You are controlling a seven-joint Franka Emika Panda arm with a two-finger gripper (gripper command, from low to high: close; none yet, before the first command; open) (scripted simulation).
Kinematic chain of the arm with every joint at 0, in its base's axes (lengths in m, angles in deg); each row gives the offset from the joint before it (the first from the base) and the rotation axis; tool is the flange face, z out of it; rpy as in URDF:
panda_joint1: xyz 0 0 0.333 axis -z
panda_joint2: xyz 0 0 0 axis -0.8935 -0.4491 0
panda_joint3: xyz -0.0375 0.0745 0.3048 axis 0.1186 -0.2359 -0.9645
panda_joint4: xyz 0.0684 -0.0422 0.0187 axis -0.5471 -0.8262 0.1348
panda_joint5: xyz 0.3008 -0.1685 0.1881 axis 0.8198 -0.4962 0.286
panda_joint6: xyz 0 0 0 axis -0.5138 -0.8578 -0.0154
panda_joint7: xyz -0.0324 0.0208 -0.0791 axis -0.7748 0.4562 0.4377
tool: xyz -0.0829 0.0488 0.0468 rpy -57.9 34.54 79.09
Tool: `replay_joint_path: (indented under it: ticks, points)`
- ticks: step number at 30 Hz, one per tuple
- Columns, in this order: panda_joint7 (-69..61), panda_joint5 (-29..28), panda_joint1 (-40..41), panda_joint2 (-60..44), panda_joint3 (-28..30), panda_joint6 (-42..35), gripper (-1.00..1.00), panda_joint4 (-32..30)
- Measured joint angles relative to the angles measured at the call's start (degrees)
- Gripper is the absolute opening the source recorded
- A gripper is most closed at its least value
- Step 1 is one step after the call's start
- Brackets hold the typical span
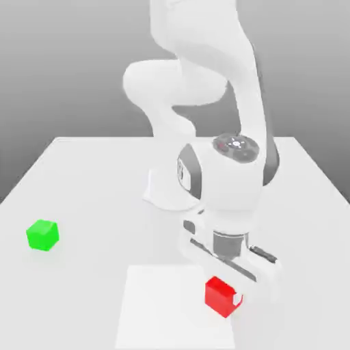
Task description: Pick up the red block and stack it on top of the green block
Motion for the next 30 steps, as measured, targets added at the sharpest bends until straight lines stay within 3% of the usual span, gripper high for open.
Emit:
replay_joint_path:
  ticks: [3,13,19,23,27,28,30]
  points:
    - [-1.9,2.5,2.4,4.9,1.2,-3.7,-1.00,-1.1]
    - [-1.7,1.5,28.4,12.9,14.1,-7.0,-1.00,-5.3]
    - [-1.8,1.2,39.8,17.0,23.1,-8.6,-1.00,-8.0]
    - [-3.8,4.1,41.7,13.2,26.0,-4.5,-1.00,-8.3]
    - [-8.2,10.2,42.1,5.5,24.3,2.6,-1.00,-8.1]
    - [-8.8,11.1,42.3,4.4,24.0,3.7,1.00,-8.0]
    - [-8.8,11.1,42.3,4.4,24.0,3.7,1.00,-8.0]
